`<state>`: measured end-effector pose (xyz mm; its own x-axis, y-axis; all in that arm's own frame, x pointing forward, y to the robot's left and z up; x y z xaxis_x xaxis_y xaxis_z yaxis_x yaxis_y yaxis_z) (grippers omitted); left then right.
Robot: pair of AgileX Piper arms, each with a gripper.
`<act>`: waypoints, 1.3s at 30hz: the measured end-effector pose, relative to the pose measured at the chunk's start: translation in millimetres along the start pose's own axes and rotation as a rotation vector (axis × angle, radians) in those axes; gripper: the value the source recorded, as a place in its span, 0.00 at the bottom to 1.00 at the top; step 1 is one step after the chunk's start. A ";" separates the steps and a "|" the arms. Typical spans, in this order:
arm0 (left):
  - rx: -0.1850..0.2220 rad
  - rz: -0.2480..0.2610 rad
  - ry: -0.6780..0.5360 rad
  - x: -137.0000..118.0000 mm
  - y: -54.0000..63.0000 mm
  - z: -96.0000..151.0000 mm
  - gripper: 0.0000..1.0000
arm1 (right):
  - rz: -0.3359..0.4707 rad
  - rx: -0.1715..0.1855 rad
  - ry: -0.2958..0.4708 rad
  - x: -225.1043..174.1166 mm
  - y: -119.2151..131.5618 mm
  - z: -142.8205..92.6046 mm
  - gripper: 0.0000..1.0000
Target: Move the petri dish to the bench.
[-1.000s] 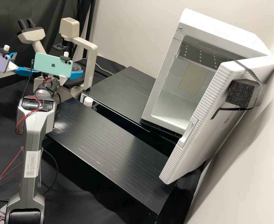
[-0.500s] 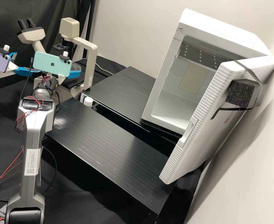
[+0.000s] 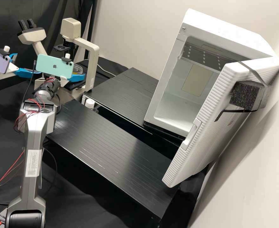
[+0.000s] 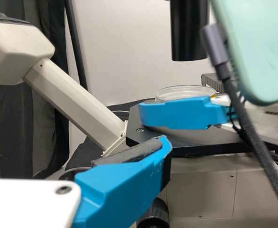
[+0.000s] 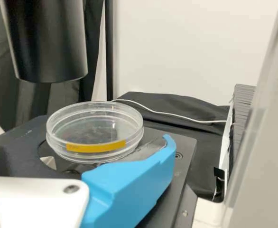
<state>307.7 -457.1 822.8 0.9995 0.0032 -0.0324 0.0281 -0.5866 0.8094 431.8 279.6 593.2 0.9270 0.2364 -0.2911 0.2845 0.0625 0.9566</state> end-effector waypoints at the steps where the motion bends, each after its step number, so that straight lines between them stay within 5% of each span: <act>1: 0.000 0.000 0.000 0.0 0.0 0.0 1.00 | 0.003 -0.004 -0.004 1.4 -0.2 0.2 1.00; 10: 0.000 0.000 0.000 0.0 0.0 0.0 1.00 | 0.022 -0.008 -0.037 10.6 -2.3 2.2 1.00; 27: 0.000 0.000 0.000 0.0 0.0 0.0 1.00 | 0.007 -0.068 -0.078 20.6 -6.0 3.5 1.00; 28: 0.000 0.000 0.000 0.0 0.0 0.0 1.00 | 0.003 -0.065 -0.083 20.9 -7.2 4.6 0.00; 39: 0.000 0.000 0.000 0.0 0.0 0.0 1.00 | -0.011 -0.077 -0.091 22.2 -9.6 5.9 0.00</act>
<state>307.7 -457.1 822.8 0.9995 0.0032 -0.0324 0.0281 -0.5866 0.8094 451.1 278.6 577.5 0.9435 0.1461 -0.2976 0.2781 0.1397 0.9503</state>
